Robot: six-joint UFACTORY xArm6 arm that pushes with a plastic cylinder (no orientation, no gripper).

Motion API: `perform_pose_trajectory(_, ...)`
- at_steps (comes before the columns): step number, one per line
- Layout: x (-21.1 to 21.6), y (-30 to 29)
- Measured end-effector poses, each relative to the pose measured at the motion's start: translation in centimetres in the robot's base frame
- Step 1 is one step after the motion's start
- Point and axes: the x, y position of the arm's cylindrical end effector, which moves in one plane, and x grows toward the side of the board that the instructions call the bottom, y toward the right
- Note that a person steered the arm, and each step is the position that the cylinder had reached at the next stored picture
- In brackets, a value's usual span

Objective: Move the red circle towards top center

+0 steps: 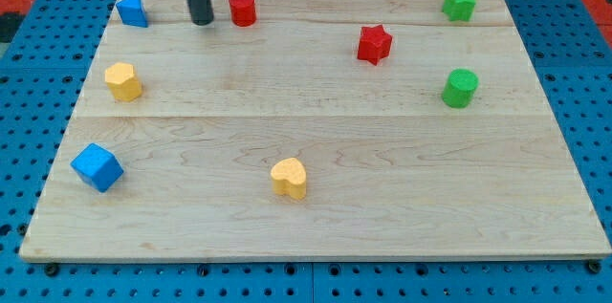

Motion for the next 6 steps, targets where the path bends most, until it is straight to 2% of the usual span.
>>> perform_pose_trajectory(1, -2.5, 4.2)
perform_pose_trajectory(2, -2.0, 10.9)
perform_pose_trajectory(3, 2.7, 7.8)
perform_pose_trajectory(4, 2.8, 11.6)
perform_pose_trajectory(5, 2.0, 18.3)
perform_pose_trajectory(6, 2.0, 20.4)
